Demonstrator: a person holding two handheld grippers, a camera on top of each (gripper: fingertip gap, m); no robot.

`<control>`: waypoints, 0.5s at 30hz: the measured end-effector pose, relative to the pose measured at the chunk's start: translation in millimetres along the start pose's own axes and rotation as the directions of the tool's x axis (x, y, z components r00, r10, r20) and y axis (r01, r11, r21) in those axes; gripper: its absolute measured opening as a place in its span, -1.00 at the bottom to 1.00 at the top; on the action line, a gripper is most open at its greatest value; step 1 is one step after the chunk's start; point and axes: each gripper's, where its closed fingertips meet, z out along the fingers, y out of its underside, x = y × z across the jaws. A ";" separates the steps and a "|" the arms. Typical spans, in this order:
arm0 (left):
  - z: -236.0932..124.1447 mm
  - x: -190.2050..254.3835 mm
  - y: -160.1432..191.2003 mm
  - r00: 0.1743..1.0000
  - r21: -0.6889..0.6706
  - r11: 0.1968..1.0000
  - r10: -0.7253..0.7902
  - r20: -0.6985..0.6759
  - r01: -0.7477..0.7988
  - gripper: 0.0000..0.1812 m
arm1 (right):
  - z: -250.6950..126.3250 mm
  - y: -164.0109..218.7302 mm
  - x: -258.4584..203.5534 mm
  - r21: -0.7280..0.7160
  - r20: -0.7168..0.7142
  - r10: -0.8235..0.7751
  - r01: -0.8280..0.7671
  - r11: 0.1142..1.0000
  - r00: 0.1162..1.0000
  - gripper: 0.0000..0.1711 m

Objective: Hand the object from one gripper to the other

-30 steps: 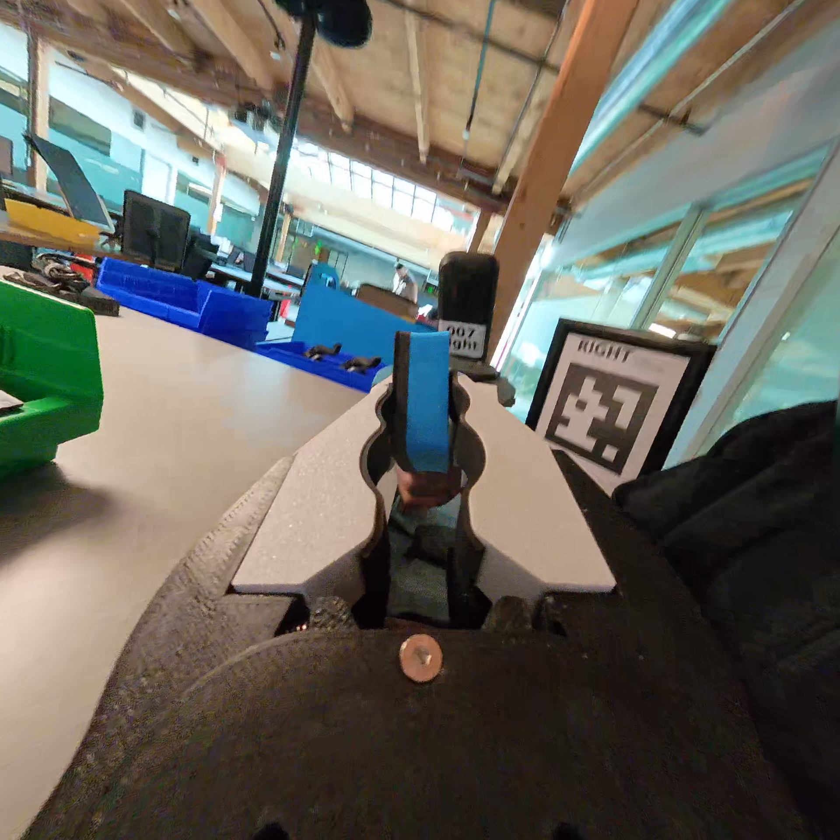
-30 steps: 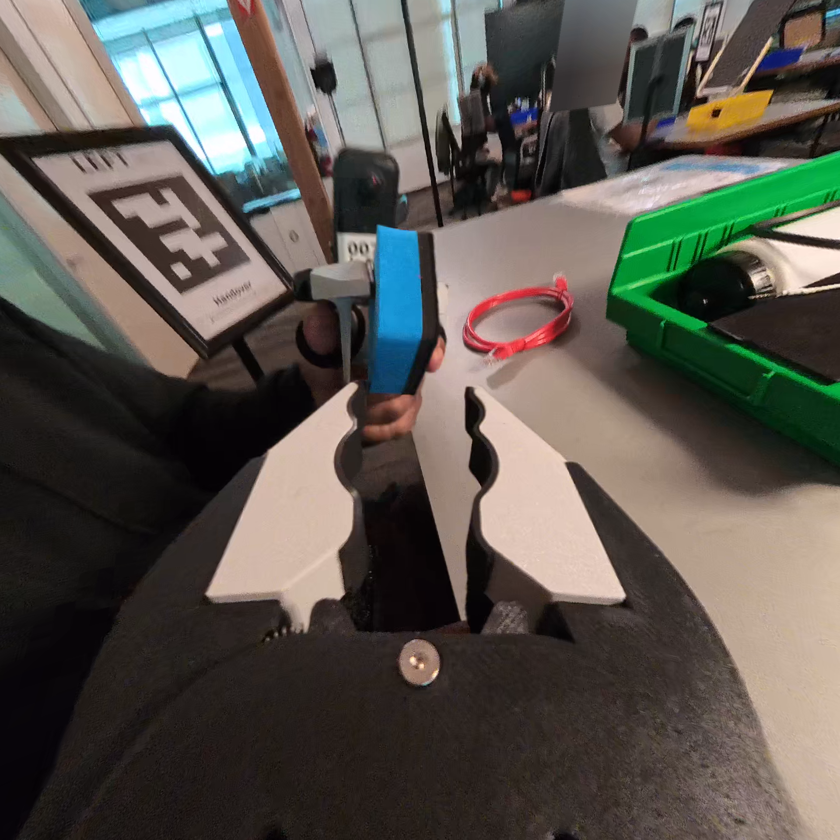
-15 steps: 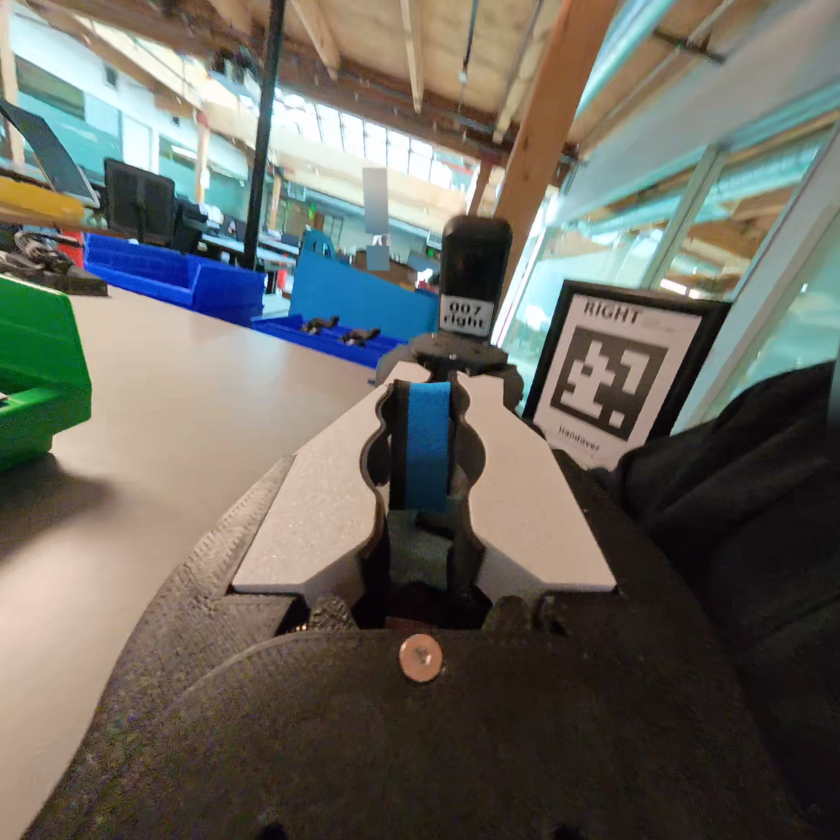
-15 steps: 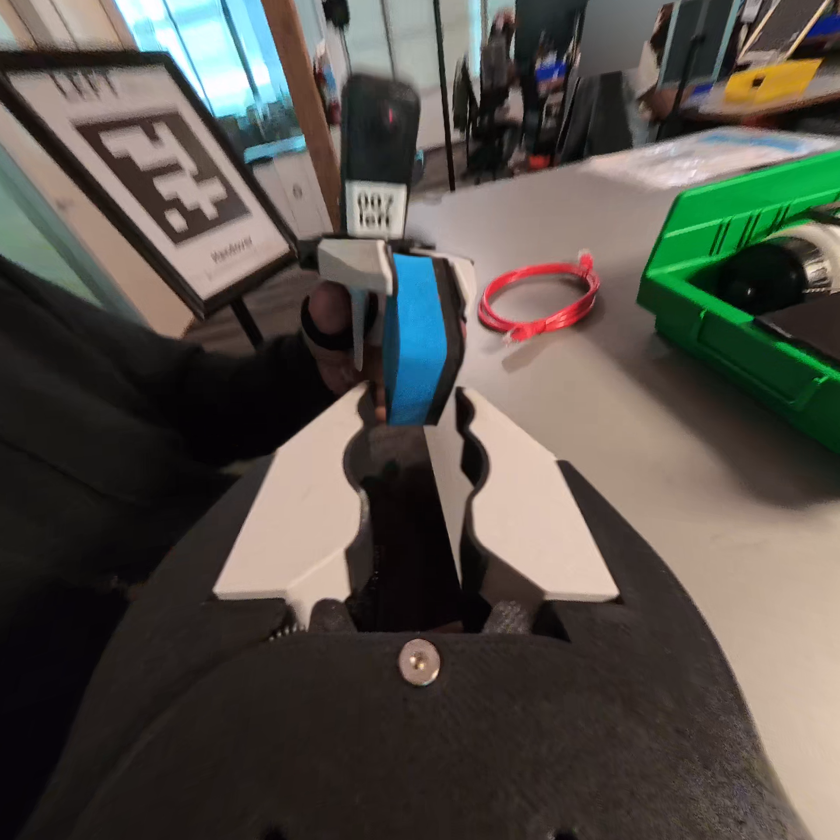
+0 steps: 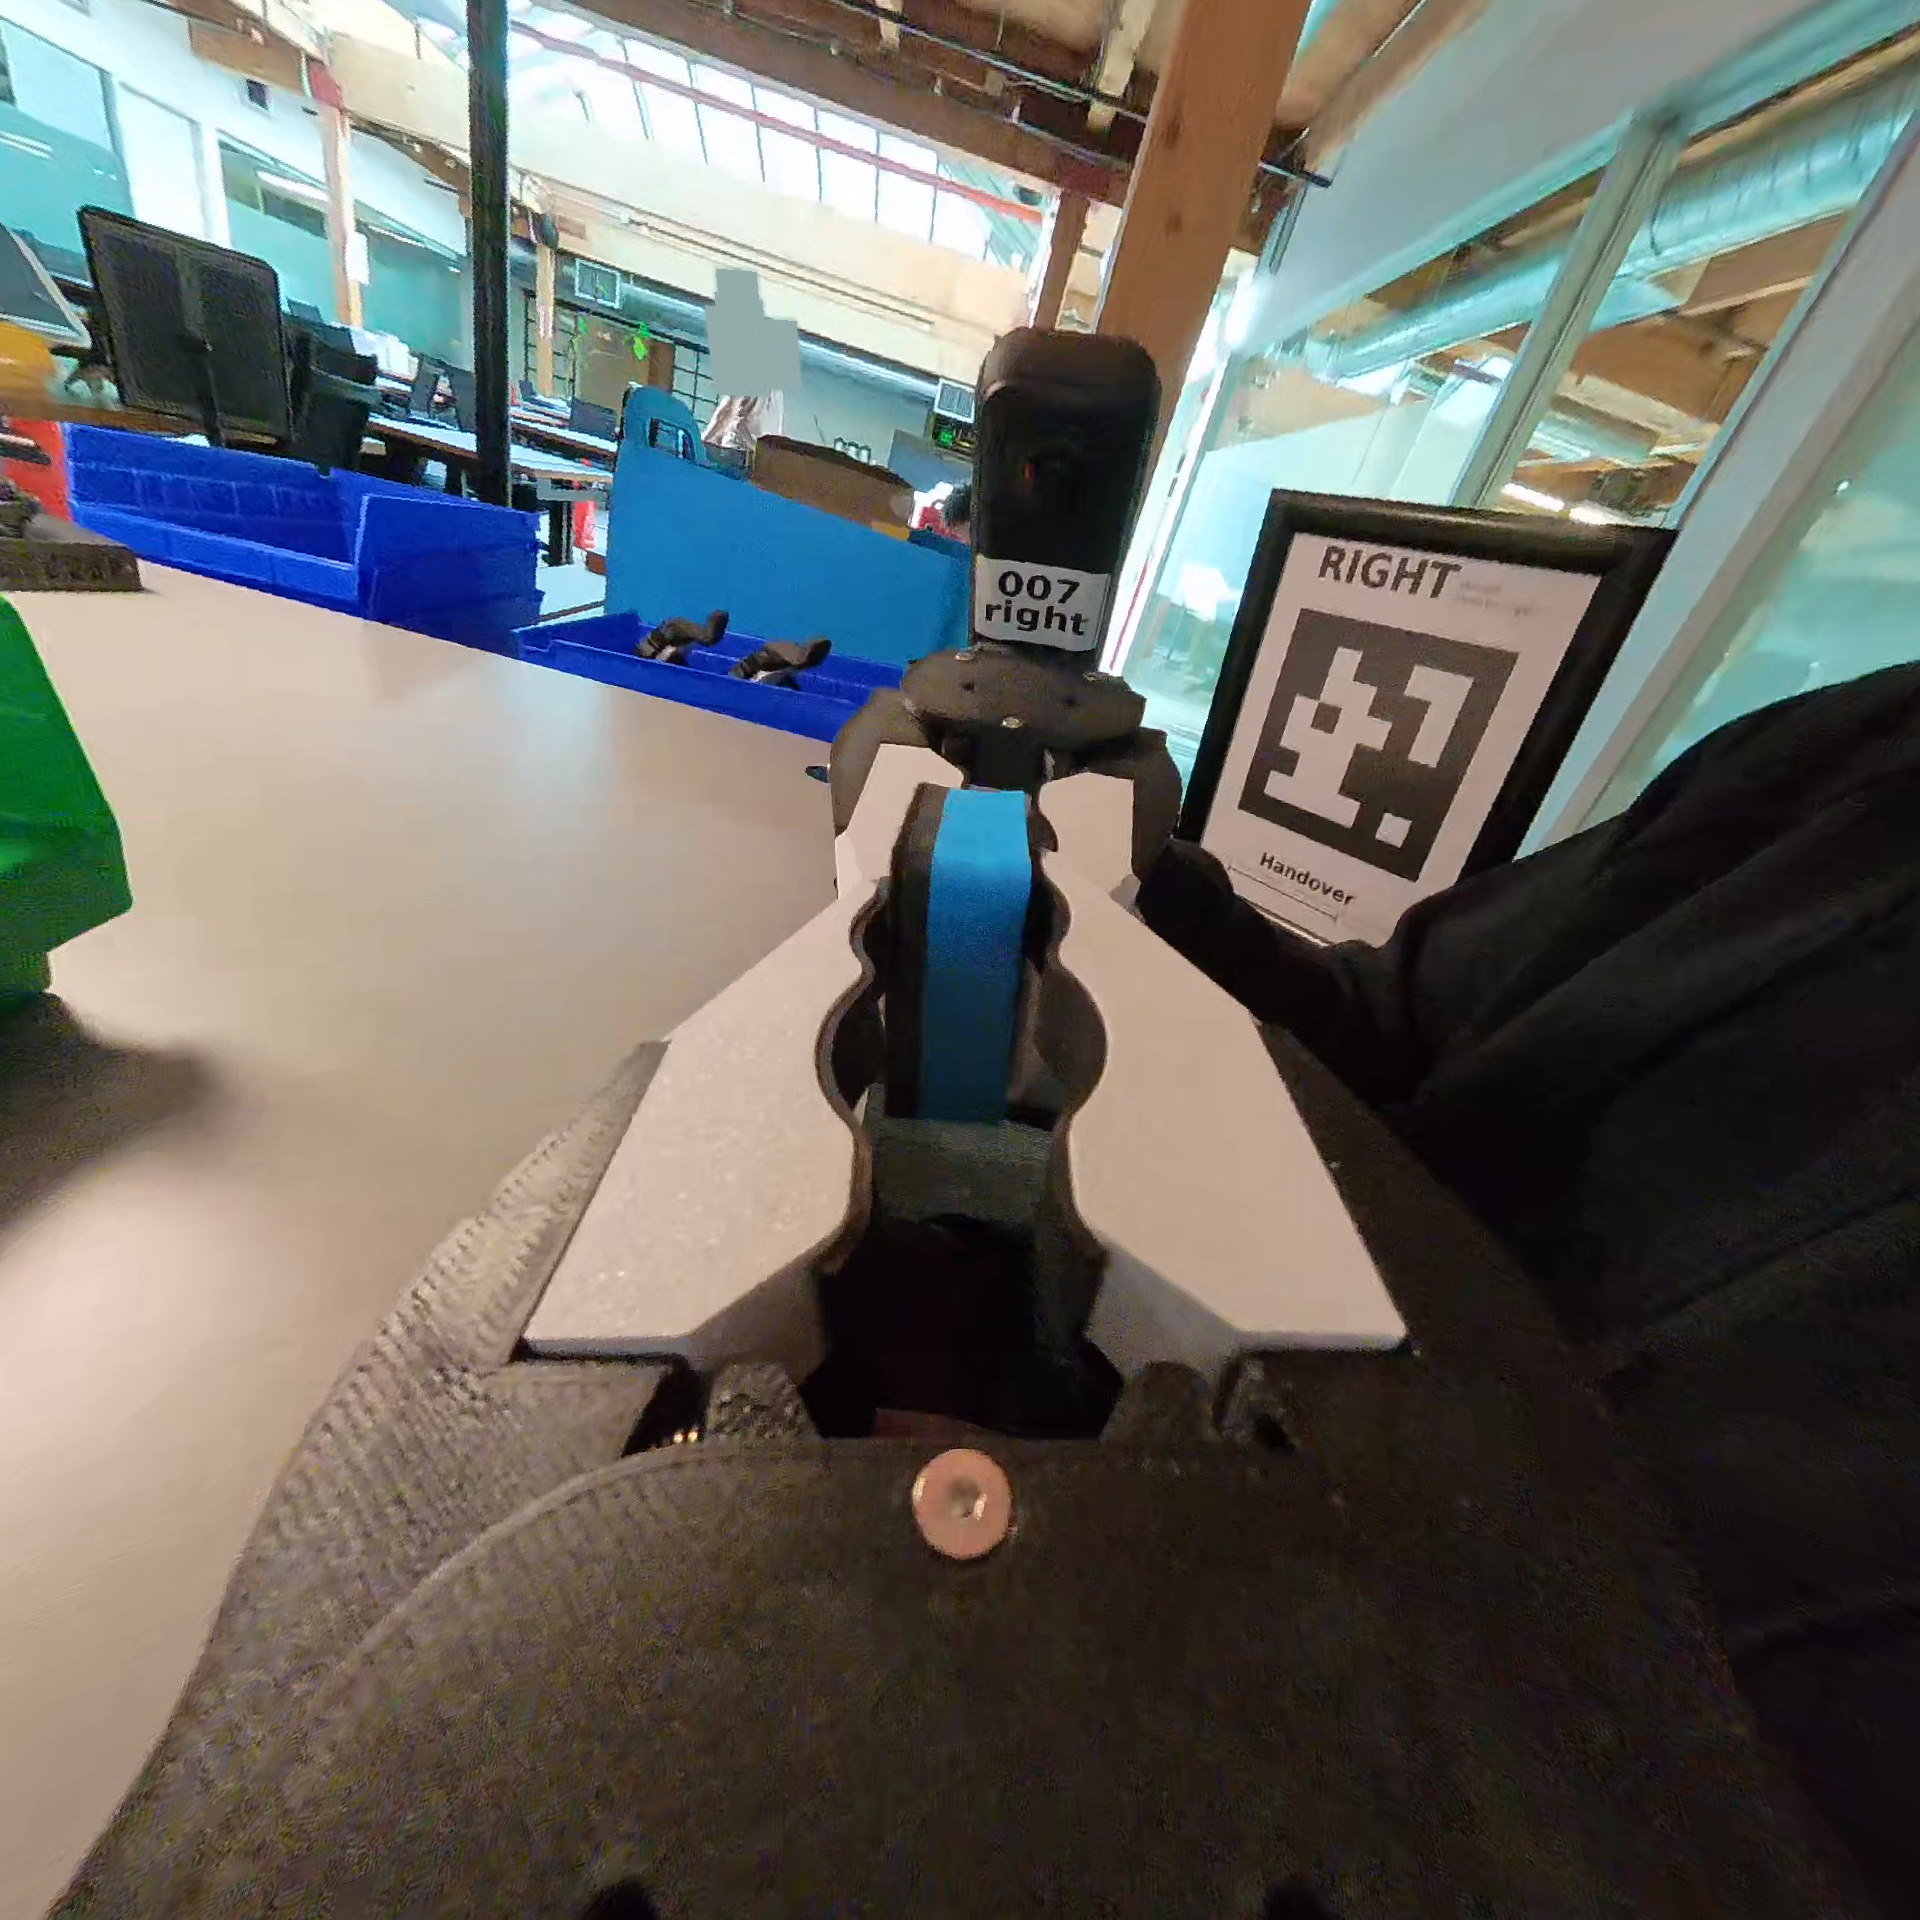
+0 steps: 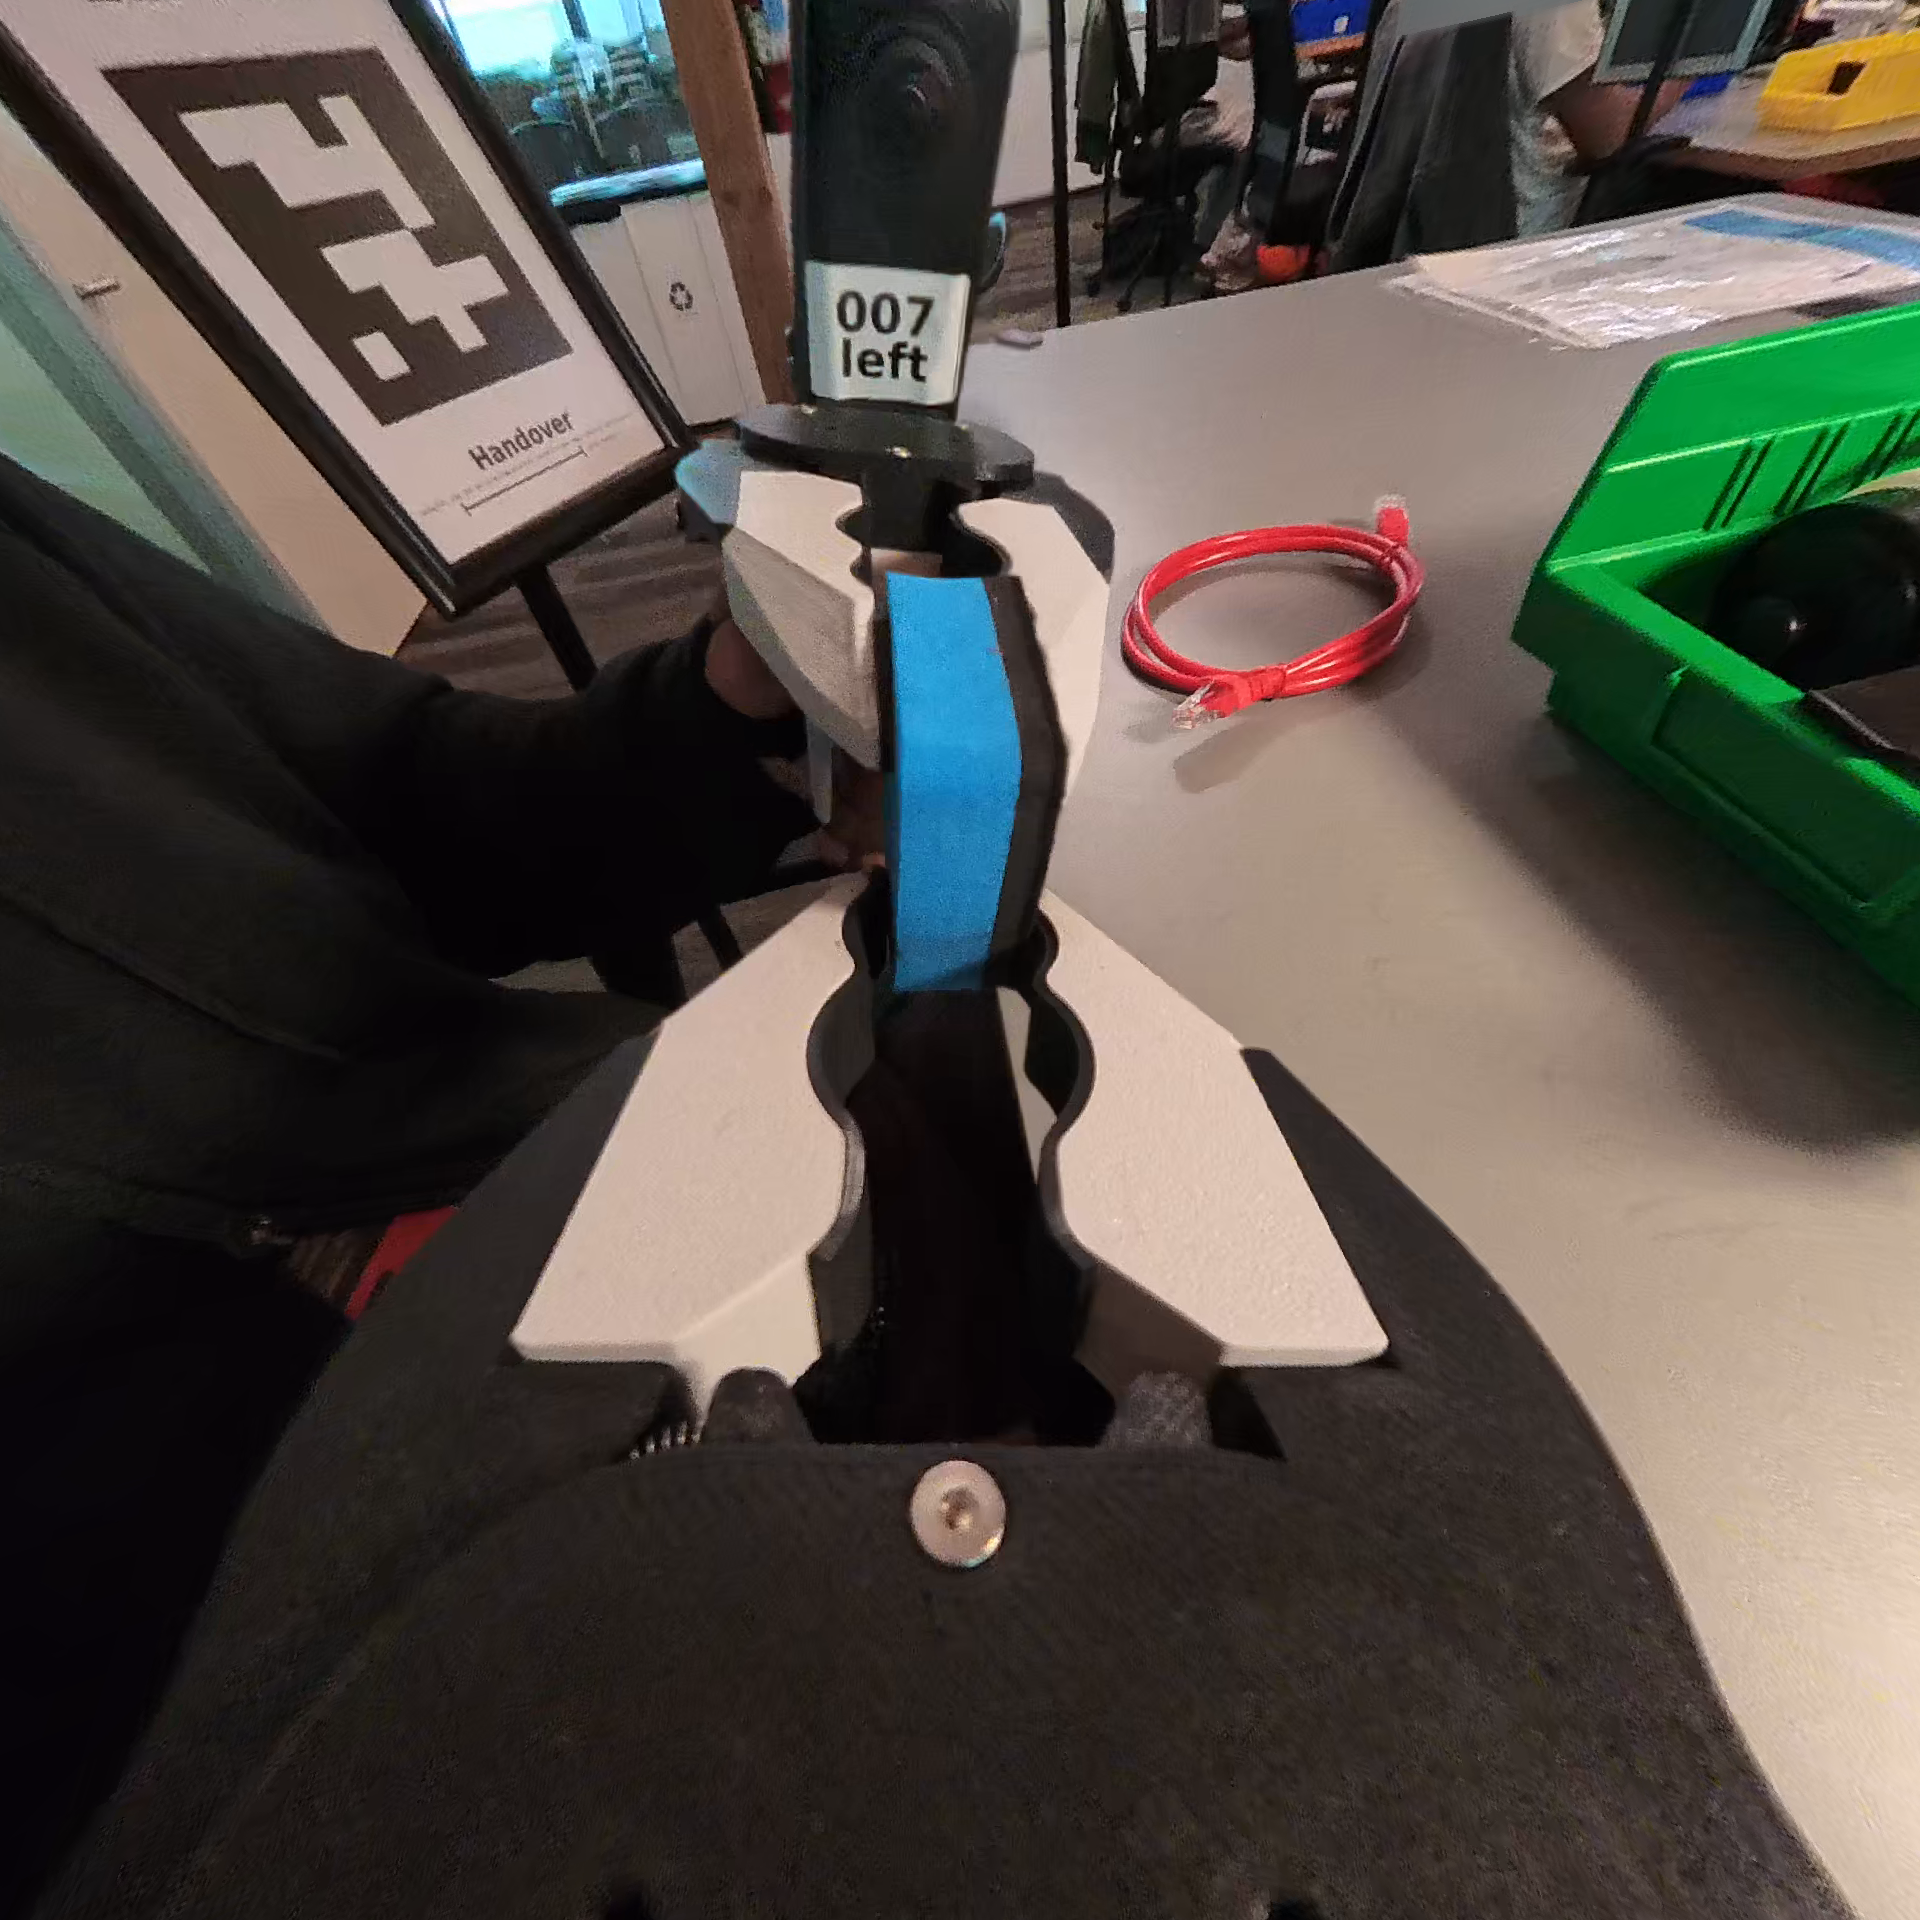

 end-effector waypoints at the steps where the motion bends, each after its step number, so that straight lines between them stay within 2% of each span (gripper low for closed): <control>1: -0.5 -2.2 -2.4 1.000 0.007 1.000 0.002 0.015 -0.002 -0.74 | 0.2 -3.2 2.2 0.024 -0.011 0.007 -0.006 1.000 1.000 -0.69; 4: -14.9 -21.6 -19.3 0.994 0.083 0.996 -0.038 0.106 0.029 -0.75 | -0.3 -5.7 21.0 0.062 -0.100 0.036 -0.030 0.998 0.994 -0.60; 6: -39.5 -43.0 -32.8 0.972 0.153 0.986 -0.102 0.212 0.070 -0.74 | -3.0 0.1 35.6 0.052 -0.162 0.045 -0.037 0.998 0.986 -0.57; 9: -89.3 -78.6 -41.5 0.894 0.192 0.973 -0.195 0.403 0.126 -0.74 | -8.9 2.0 53.6 0.092 -0.213 0.102 -0.083 0.992 0.972 -0.58; 12: -144.4 -103.1 -43.6 0.773 0.177 0.977 -0.201 0.602 0.116 -0.74 | -14.2 -0.7 64.2 0.148 -0.216 0.175 -0.145 0.978 0.961 -0.60; 15: -176.2 -104.7 -53.5 0.735 0.224 0.970 -0.220 0.641 0.095 -0.74 | -16.0 -1.2 66.7 0.166 -0.203 0.205 -0.173 0.971 0.957 -0.61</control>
